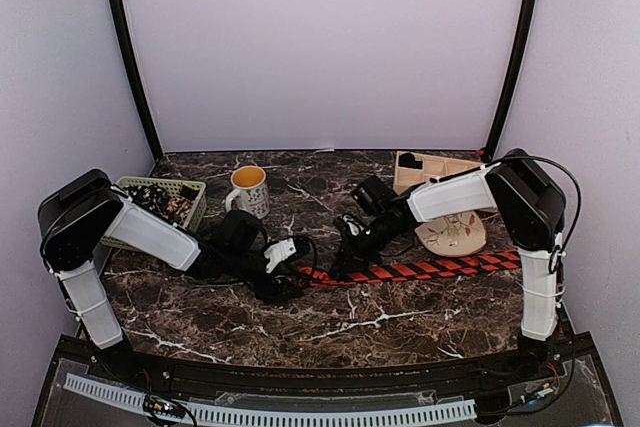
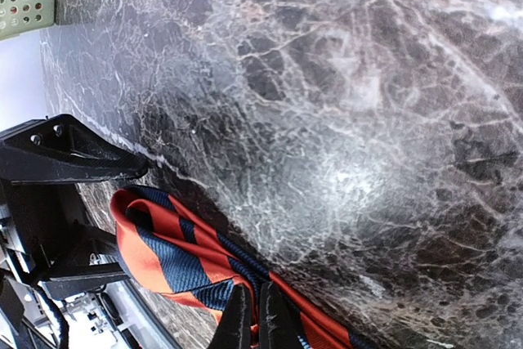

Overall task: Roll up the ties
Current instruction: Fold the tie at the center of the board.

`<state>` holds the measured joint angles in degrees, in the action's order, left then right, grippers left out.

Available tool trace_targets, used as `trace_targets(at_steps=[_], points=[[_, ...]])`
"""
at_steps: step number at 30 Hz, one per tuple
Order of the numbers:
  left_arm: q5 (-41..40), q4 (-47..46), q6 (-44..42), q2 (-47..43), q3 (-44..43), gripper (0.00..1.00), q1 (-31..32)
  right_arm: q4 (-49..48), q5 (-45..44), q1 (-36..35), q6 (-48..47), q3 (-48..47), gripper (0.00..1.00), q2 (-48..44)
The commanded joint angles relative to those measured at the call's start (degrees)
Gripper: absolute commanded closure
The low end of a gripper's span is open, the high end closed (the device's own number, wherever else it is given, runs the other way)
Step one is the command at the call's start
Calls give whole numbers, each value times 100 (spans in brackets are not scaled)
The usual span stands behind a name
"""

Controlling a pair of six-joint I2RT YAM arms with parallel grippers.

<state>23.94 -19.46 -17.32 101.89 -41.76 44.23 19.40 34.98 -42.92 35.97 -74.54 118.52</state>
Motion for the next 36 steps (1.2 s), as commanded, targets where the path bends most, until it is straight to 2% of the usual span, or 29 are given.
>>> trace_targets(at_steps=[1, 11, 15, 18, 22, 26, 36], points=[[164, -99, 24, -42, 110, 35, -19, 181, -350, -35, -281, 139, 100, 88], [396, -268, 76, 509, -350, 36, -19, 150, -566, -36, -461, 311, 100, -56], [257, -214, -30, 322, -227, 60, -19, 99, -697, -39, -551, 314, 100, -113], [230, -182, -152, -57, -26, 70, -15, 48, -691, -41, -555, 300, 100, -101], [487, 143, -1, -315, -201, 71, 4, -31, -633, -87, -538, 302, 100, -76], [532, -148, 420, -331, -335, 71, 107, -67, -587, -173, -513, 267, 100, -66], [633, -758, 1001, 553, -1024, 67, 502, -62, -617, -345, -434, 291, 100, -40]])
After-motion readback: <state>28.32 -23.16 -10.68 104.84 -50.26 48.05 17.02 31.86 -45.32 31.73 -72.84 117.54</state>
